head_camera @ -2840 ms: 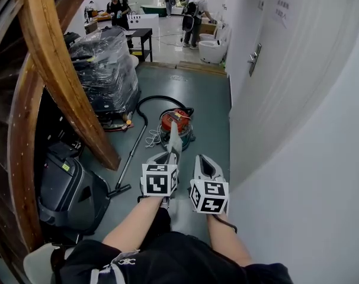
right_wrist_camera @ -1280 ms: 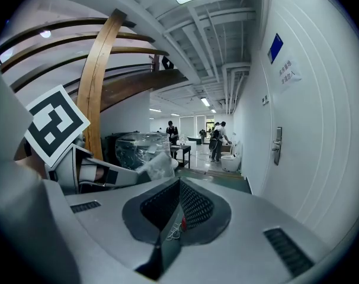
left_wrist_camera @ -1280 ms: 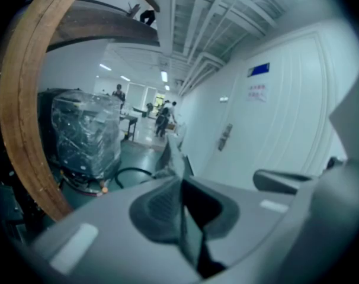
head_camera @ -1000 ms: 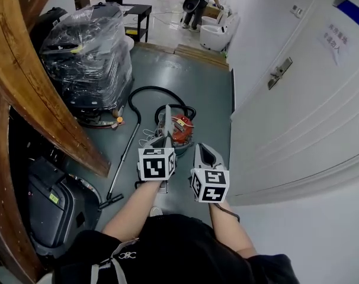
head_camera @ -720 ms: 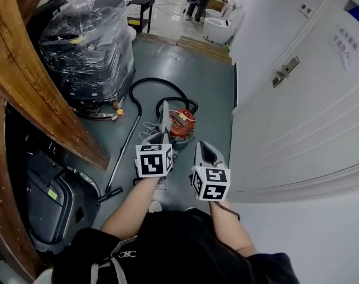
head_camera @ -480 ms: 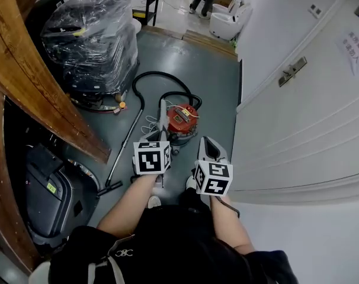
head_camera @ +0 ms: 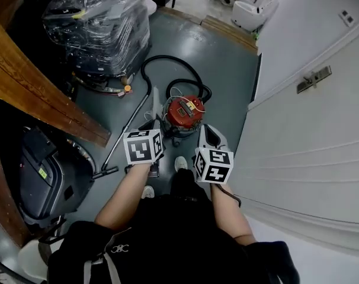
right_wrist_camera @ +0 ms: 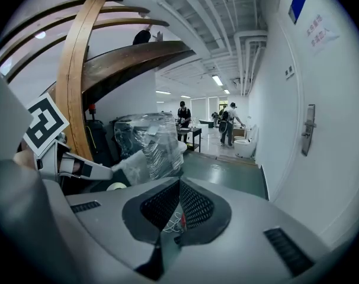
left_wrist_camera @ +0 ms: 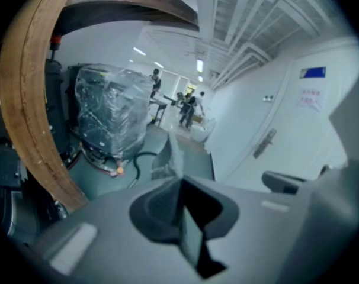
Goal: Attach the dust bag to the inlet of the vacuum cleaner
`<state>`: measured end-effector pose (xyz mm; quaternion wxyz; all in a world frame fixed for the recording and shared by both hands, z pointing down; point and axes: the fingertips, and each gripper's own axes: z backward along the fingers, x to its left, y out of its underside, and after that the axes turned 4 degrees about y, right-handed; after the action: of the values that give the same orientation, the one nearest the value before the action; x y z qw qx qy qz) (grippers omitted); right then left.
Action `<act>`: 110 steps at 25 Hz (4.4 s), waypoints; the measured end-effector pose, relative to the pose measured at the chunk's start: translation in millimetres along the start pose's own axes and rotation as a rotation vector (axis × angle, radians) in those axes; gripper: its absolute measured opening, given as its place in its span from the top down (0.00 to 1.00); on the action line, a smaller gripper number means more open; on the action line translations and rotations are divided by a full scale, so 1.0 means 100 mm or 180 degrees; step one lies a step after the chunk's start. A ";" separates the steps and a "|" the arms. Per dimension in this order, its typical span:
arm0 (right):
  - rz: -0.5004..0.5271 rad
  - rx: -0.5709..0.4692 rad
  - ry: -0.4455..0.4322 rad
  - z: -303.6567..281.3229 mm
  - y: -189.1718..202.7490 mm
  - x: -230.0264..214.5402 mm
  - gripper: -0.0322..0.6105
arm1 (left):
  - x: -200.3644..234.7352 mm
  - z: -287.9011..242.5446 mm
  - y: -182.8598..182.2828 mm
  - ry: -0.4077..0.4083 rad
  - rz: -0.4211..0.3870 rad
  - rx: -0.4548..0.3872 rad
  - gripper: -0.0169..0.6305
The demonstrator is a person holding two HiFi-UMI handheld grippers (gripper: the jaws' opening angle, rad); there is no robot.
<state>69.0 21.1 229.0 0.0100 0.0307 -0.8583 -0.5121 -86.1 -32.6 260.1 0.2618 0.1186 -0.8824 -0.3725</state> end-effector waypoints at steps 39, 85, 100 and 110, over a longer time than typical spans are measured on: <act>0.1459 0.1987 -0.0679 -4.29 3.37 -0.84 0.67 | 1.55 -2.64 2.87 -0.0994 0.1496 0.0604 0.95; 0.1417 0.2606 -0.1055 -4.52 3.72 -0.79 0.75 | 1.75 -3.70 3.49 -0.1150 0.2606 0.0319 0.96; 0.1381 0.2634 -0.1081 -4.51 3.73 -0.77 0.75 | 1.82 -3.73 3.45 -0.1167 0.2460 0.0338 0.96; 0.1406 0.2595 -0.1120 -4.51 3.73 -0.75 0.75 | 1.72 -3.88 3.45 -0.1038 0.2351 0.0564 0.95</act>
<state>149.7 -193.9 772.4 -0.0396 -0.2374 -0.9634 -0.1177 -20.4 -93.7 799.6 0.2235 -0.2445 -0.9242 -0.1901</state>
